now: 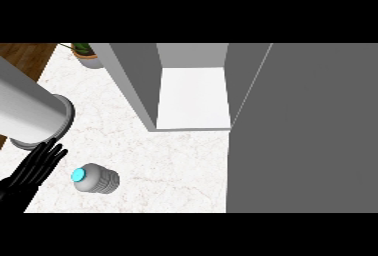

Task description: Pick up the bottled water, place it into the cabinet and close the cabinet

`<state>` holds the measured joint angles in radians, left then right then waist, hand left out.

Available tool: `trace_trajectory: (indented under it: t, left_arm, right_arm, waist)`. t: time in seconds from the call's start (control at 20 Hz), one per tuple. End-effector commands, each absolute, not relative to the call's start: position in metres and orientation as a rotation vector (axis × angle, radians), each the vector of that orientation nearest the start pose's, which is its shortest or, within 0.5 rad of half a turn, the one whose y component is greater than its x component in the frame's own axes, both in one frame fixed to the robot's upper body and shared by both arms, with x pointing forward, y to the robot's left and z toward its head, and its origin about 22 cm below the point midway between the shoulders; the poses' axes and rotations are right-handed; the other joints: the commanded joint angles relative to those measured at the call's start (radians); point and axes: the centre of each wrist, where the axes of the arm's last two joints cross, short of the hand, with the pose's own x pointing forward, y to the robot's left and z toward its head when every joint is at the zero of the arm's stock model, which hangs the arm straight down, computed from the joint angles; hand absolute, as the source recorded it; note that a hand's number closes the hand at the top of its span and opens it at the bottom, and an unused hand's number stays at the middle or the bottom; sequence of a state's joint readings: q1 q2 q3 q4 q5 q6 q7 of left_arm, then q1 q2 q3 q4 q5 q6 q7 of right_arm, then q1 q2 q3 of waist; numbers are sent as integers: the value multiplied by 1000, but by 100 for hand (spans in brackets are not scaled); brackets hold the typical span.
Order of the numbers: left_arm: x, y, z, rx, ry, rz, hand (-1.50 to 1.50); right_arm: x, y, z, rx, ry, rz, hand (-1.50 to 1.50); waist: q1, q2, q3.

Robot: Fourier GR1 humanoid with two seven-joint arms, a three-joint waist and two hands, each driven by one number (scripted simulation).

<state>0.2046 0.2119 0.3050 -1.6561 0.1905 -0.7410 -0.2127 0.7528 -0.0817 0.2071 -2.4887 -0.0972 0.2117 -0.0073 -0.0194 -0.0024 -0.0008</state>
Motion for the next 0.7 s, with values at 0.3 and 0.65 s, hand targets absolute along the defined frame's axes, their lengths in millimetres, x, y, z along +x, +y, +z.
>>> trace_trajectory:
  t: [0.3,0.65]
  left_arm:
    - [193,350,-69,-275,-1642,-233,-150]
    - [218,356,-99,-214,-1676,-227,-150]
  right_arm:
    - [42,-237,140,191,-1839,115,-150]
    - [33,-236,142,207,-1853,88,-150]
  waist:
    - [-6,0,-1]
    - [-14,3,-2]
